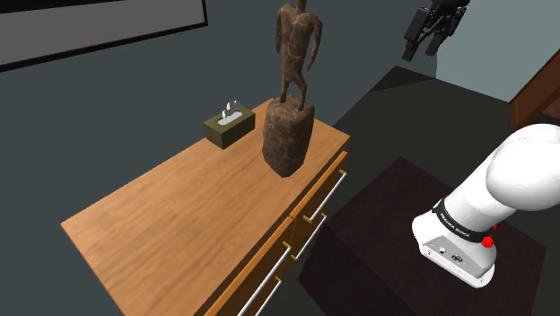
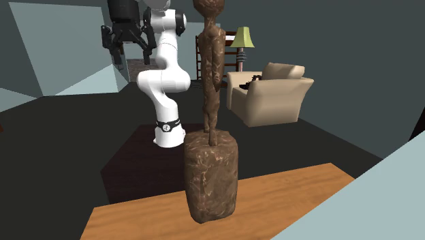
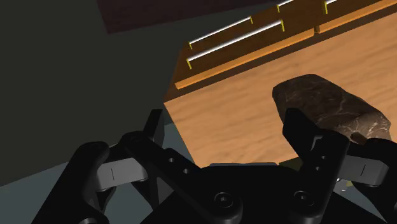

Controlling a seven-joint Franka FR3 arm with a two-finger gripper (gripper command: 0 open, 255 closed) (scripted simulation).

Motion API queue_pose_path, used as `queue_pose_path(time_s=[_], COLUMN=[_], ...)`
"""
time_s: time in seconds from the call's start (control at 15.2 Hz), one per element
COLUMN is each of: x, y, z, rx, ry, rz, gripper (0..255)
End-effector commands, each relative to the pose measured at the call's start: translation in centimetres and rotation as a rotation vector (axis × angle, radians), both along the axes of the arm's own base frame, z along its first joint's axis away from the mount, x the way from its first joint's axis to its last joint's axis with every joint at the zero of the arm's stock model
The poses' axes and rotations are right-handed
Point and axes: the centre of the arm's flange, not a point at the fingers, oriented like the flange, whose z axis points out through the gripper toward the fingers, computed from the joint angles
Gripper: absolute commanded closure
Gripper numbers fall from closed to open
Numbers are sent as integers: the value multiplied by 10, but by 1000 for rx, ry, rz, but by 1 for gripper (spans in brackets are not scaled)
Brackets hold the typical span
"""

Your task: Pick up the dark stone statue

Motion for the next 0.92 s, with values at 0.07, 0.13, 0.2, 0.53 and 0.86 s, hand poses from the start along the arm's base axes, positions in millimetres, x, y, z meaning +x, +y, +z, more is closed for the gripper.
queue_pose_path(time_s=[0.07,0.13,0.2,0.53,0.86], x=[7,14,21,52,79], y=[9,17,26,72,119], z=[3,5,8,24,42], rx=[3,5,8,21,35], ry=[-13,-26,-40,-105,-171], rz=[15,30,45,121,197], gripper=[0,0,0,0,0])
